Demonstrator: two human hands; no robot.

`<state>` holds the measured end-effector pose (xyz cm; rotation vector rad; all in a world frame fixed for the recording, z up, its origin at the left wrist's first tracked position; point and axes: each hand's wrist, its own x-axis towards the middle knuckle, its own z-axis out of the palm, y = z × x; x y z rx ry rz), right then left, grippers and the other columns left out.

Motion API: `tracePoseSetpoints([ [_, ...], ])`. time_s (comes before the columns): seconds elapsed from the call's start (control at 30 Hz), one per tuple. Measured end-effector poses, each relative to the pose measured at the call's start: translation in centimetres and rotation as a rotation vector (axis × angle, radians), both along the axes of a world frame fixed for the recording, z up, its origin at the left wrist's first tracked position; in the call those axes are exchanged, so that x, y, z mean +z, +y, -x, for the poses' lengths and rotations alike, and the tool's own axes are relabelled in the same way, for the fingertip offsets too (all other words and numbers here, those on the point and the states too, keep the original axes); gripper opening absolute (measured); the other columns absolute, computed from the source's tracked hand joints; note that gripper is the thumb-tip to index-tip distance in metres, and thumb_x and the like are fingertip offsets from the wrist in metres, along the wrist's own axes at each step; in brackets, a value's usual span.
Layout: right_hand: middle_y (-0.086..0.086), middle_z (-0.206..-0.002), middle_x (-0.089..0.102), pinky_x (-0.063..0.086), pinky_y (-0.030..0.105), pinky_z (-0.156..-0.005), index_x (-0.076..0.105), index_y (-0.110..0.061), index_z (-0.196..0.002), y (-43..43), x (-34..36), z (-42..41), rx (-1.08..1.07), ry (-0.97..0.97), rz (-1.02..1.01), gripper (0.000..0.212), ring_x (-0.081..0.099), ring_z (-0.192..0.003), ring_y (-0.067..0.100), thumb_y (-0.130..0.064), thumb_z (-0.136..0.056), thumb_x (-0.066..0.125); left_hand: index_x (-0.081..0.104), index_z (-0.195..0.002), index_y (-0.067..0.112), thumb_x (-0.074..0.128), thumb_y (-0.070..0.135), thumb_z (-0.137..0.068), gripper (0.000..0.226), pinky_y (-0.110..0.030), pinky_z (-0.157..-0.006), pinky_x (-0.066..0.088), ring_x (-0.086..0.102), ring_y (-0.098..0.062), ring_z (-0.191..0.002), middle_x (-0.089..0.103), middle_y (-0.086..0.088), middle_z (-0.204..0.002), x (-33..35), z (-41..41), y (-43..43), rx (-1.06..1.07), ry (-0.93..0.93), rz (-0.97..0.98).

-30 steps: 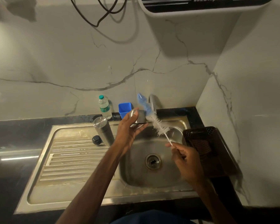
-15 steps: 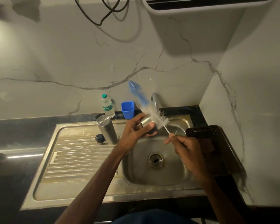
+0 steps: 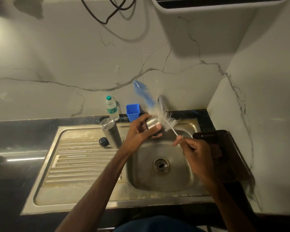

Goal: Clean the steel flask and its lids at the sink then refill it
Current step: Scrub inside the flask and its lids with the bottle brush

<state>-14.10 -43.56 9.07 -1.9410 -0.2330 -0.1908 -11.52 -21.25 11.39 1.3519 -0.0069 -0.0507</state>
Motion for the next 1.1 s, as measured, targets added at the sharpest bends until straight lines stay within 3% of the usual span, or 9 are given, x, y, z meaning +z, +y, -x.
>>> tracePoseSetpoints([
  [0.17,-0.009,-0.052,0.057,0.040,0.045,-0.041,0.079,-0.023,-0.083,-1.3,-1.1,1.1,0.002,0.014,-0.005,0.030,0.047,-0.042,0.029,-0.038,-0.102,0.063,0.057,-0.137,0.004,0.074,0.009,-0.088,0.051,-0.047,-0.090,0.062,0.070,-0.036,-0.115,0.068,-0.012,-0.127,0.3,-0.1,1.0,0.041,0.010,-0.016],
  [0.33,-0.002,-0.046,0.048,0.036,0.044,-0.042,0.079,-0.026,-0.084,-0.4,0.1,-0.2,-0.005,-0.002,0.007,0.033,0.045,-0.043,0.036,-0.044,-0.102,0.059,0.062,-0.129,0.008,0.076,-0.003,-0.088,0.045,-0.026,-0.081,0.060,0.072,-0.019,-0.105,0.067,-0.015,-0.123,0.3,0.7,-0.6,-0.046,-0.037,-0.107],
  [0.43,-0.003,-0.049,0.054,0.039,0.047,-0.041,0.079,-0.023,-0.084,-1.1,-0.9,0.2,-0.012,0.013,0.034,0.025,0.046,-0.043,0.033,-0.028,-0.102,0.063,0.064,-0.130,0.012,0.083,0.010,-0.081,0.052,-0.033,-0.084,0.061,0.070,-0.027,-0.111,0.064,-0.015,-0.128,0.5,0.2,0.3,0.017,-0.022,-0.016],
  [0.53,-0.014,-0.052,0.059,0.039,0.042,-0.041,0.079,-0.019,-0.083,-1.8,-1.8,1.0,-0.007,0.044,0.019,0.024,0.044,-0.039,0.023,-0.018,-0.102,0.064,0.063,-0.136,0.014,0.081,0.014,-0.085,0.054,-0.042,-0.088,0.062,0.069,-0.026,-0.113,0.065,-0.008,-0.129,0.2,0.0,1.5,0.026,-0.052,-0.109],
  [0.63,-0.010,-0.045,0.046,0.029,0.034,-0.042,0.079,-0.021,-0.082,-0.9,-1.1,0.6,0.004,0.029,-0.010,0.027,0.037,-0.039,0.013,-0.027,-0.103,0.063,0.067,-0.129,0.020,0.086,0.028,-0.079,0.054,-0.045,-0.095,0.059,0.069,-0.027,-0.111,0.070,-0.002,-0.122,0.5,0.4,1.1,-0.064,-0.104,-0.243],
  [0.73,-0.008,-0.044,0.043,0.028,0.036,-0.042,0.079,-0.022,-0.082,-0.3,-0.5,-0.2,-0.001,-0.003,-0.006,0.029,0.036,-0.040,0.012,-0.028,-0.104,0.061,0.067,-0.124,0.027,0.087,0.035,-0.073,0.055,-0.040,-0.096,0.059,0.071,-0.022,-0.109,0.072,0.007,-0.117,0.7,0.4,0.4,-0.086,-0.122,-0.319],
  [0.83,-0.010,-0.047,0.051,0.033,0.036,-0.042,0.079,-0.022,-0.083,-1.1,-1.5,0.2,-0.010,0.003,0.020,0.025,0.041,-0.039,0.012,-0.023,-0.103,0.063,0.066,-0.132,0.015,0.089,0.026,-0.078,0.060,-0.047,-0.097,0.059,0.071,-0.024,-0.108,0.073,-0.003,-0.117,0.5,-0.1,1.4,-0.018,-0.107,-0.279],
  [0.93,-0.008,-0.052,0.059,0.040,0.041,-0.042,0.079,-0.020,-0.083,-1.7,-2.3,0.9,0.000,0.029,0.023,0.024,0.046,-0.040,0.021,-0.017,-0.101,0.064,0.064,-0.137,0.017,0.086,0.019,-0.082,0.059,-0.045,-0.097,0.058,0.070,-0.024,-0.111,0.073,-0.005,-0.121,0.2,-0.2,2.4,-0.019,-0.097,-0.269],
  [1.1,0.000,-0.046,0.044,0.033,0.043,-0.043,0.078,-0.024,-0.081,-0.4,-0.1,-0.4,0.027,0.062,-0.013,0.032,0.040,-0.043,0.035,-0.035,-0.104,0.059,0.062,-0.135,0.018,0.081,0.012,-0.083,0.056,-0.036,-0.099,0.057,0.069,-0.020,-0.115,0.073,0.005,-0.123,0.6,0.2,1.0,-0.166,-0.095,-0.235],
])
